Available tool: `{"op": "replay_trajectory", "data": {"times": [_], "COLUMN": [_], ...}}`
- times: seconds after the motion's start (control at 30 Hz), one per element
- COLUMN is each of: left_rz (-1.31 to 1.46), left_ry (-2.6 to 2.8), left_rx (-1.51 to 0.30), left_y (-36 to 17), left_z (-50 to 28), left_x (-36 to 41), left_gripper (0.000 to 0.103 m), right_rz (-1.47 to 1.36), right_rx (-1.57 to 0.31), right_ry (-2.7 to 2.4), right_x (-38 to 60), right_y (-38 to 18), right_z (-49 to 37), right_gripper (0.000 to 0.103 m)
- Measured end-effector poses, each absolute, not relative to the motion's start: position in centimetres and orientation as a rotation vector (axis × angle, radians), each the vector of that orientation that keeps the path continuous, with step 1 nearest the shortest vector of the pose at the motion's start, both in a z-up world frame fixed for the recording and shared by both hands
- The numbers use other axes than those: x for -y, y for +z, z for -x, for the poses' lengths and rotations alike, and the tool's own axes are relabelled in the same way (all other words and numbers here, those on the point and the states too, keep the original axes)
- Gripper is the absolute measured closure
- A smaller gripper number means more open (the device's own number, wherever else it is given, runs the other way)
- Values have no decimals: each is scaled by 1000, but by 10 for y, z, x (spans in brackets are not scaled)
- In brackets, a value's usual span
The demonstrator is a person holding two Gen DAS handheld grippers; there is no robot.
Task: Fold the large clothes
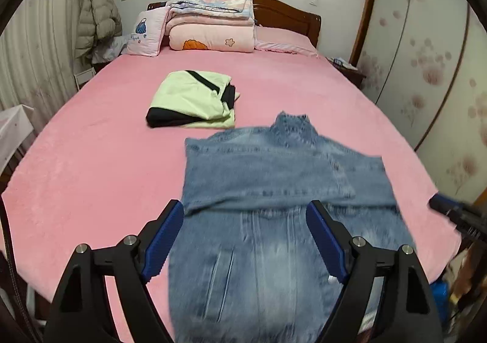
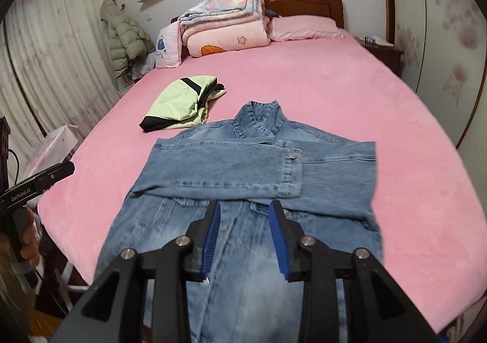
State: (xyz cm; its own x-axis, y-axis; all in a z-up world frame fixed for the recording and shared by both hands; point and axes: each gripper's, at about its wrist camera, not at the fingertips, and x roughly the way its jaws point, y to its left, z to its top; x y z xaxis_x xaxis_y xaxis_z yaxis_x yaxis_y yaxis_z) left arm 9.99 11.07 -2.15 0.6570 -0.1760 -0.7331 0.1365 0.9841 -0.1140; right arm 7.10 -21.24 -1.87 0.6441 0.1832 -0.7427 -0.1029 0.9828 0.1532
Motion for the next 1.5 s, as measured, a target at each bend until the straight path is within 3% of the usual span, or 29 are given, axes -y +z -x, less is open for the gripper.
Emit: {"op": "replay_trajectory", "data": {"times": [0.27, 0.7, 1.07, 1.5], "left_rz": [26, 153, 166, 247], "left_ry": [-106, -88, -162, -223], "left_rx": [-943, -1113, -1032, -1066], "left_y": [-79, -185, -197, -232], "left_z": [-46, -12, -4, -14], "left_x": [-135, -176, -174, -191], "left_gripper": [21, 21, 21, 22], "right_rz": [-49, -123, -152, -310], "right_rx": [-805, -988, -897, -1075], "right_ry": [69, -29, -46, -19], "right_x": [229, 270, 305, 351], "right_y": [-41, -128, -128, -193], "right_z": [1, 51, 70, 69], "right_gripper": [46, 46, 46, 46]}}
